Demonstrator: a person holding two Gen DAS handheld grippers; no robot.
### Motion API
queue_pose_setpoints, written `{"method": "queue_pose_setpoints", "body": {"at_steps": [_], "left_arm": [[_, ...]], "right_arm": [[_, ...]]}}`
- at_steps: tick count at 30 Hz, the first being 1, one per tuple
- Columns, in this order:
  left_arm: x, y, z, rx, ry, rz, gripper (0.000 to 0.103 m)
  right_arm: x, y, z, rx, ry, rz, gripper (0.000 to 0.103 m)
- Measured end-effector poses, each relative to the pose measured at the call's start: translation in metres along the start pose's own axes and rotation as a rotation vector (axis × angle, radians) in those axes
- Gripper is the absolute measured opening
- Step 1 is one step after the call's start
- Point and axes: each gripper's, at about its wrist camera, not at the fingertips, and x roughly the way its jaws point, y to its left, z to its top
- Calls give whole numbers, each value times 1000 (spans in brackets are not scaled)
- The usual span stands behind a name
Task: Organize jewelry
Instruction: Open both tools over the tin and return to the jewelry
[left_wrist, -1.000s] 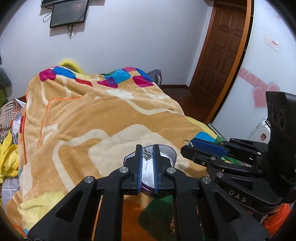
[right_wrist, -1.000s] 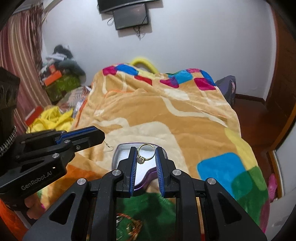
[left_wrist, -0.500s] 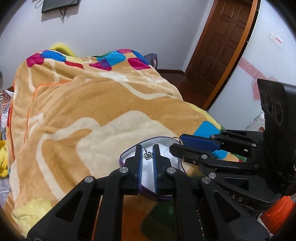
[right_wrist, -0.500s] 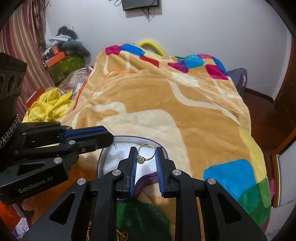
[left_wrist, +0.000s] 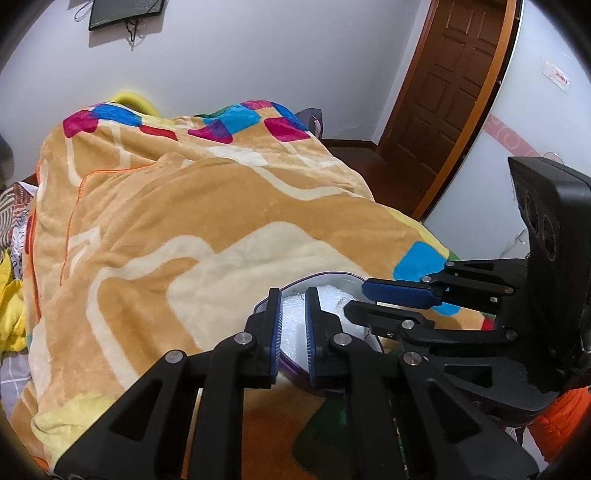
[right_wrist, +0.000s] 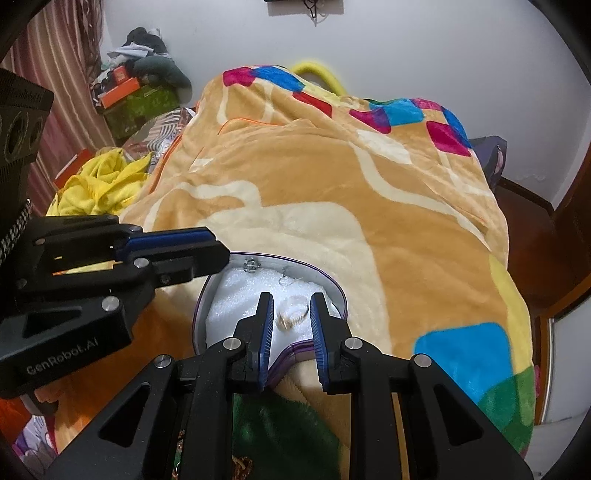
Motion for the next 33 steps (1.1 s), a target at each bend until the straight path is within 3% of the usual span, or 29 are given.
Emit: {"method": "queue_pose_setpoints", "body": {"at_steps": [5,12,16,21,23,33], "left_arm": [[-19,-2,-1,5,-25,16,19],[-54,-13,-8,33,-61,37,23],[-72,-21,-15,49,-80,46,34],[-95,-33,-29,53,-92,37,36],[-103,-38,-37,62,-98,42,42],[-109,-63,-77,94,-29,22,47]], "right_arm": [[-12,3,0,-8,-17,-21,19],[-45,10,-4,-7,-81,-72,26],[-67,17,-10,-12,-119,-108,28],[-93,24,-24,-1,-156,-132,29],[-100,26,-31,6,-166,-146,29],[-125,31,-73,81,-189,-171,30]]}}
